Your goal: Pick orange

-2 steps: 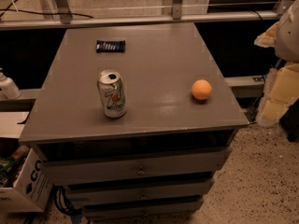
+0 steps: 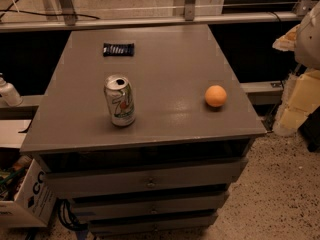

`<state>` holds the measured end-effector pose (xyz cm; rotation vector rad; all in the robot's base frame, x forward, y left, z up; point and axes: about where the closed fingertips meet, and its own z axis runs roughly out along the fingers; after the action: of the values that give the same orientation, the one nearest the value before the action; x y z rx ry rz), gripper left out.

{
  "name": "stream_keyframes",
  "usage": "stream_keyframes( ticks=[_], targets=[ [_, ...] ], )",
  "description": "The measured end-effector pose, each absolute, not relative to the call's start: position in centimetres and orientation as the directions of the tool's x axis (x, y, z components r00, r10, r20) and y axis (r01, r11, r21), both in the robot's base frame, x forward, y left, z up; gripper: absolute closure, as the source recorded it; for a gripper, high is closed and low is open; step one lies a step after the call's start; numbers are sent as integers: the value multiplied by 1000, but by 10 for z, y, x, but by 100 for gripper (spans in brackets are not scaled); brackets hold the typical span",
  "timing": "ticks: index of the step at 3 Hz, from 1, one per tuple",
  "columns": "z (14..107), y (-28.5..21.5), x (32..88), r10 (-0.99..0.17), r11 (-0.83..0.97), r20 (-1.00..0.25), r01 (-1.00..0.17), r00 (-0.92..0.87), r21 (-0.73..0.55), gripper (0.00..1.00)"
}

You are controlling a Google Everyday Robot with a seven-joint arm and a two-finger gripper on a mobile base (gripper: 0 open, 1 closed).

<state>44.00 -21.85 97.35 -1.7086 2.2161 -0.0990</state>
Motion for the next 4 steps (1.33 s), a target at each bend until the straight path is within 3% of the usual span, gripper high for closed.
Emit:
stream_keyframes(
  ticks=[4],
  targets=[
    [904, -224, 530, -845, 350, -507, -893, -171, -283, 0]
  ],
)
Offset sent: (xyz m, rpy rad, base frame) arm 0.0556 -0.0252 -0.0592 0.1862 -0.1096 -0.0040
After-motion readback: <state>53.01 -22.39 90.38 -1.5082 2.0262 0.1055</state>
